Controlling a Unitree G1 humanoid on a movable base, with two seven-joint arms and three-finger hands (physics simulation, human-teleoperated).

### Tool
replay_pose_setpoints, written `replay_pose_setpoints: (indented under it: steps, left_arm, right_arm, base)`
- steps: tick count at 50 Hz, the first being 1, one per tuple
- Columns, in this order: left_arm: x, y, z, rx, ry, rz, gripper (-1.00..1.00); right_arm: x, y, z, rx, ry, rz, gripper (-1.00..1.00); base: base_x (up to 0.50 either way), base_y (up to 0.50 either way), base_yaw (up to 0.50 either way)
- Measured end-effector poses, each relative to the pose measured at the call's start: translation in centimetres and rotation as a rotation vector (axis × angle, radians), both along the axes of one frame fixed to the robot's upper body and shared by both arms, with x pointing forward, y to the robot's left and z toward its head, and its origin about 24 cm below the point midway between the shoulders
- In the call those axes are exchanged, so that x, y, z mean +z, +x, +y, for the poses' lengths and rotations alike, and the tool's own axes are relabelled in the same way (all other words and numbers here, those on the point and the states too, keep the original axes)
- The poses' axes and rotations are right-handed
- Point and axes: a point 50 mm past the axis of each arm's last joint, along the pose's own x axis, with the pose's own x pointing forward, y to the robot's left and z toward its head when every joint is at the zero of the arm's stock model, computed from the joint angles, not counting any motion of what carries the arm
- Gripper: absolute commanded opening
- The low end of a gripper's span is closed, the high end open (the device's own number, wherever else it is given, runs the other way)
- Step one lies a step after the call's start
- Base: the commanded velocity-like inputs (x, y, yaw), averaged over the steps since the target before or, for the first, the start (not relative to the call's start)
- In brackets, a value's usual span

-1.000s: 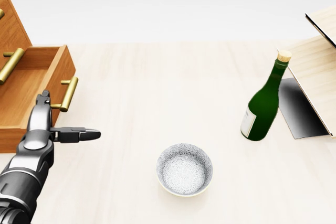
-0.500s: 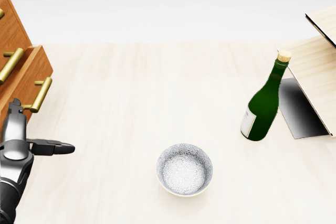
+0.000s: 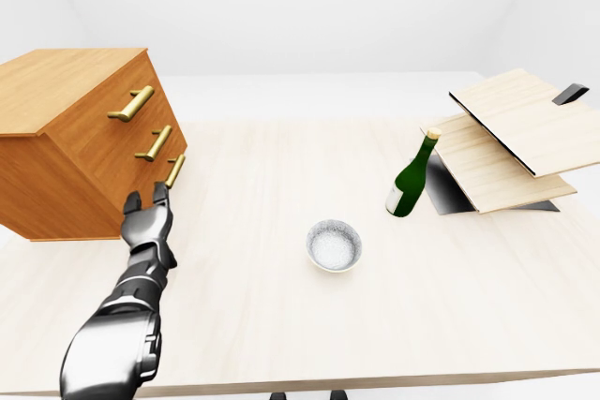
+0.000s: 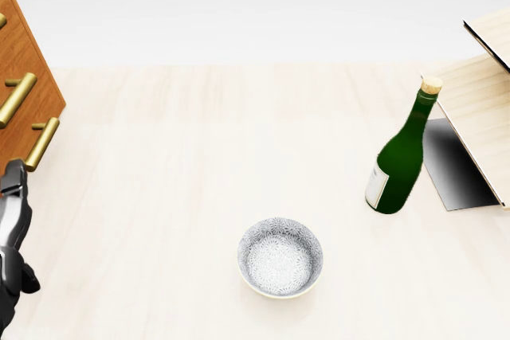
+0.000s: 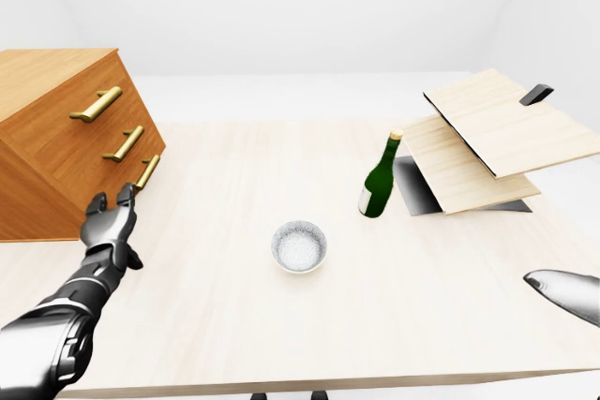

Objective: Close the bottom drawer of the cabinet.

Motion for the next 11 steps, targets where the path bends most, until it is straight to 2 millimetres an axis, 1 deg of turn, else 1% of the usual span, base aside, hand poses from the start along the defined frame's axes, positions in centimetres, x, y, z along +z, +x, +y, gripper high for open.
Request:
replay_pose_setpoints:
  steps: [4, 11]
  left_arm:
    - [0.23, -0.19, 0.55, -0.036, 0.098, 0.024, 1.0]
    - [0.13, -0.52, 0.95, -0.075, 0.18, 0.06, 1.0]
  right_arm:
    - [0.05, 0.01, 0.01, 0.002, 0.001, 0.001, 1.0]
    - [0.06, 0.06, 0.04, 0.004, 0.001, 0.002, 1.0]
  base:
    - [0.0, 0.0, 0.0]
    - [0.0, 0.0, 0.0]
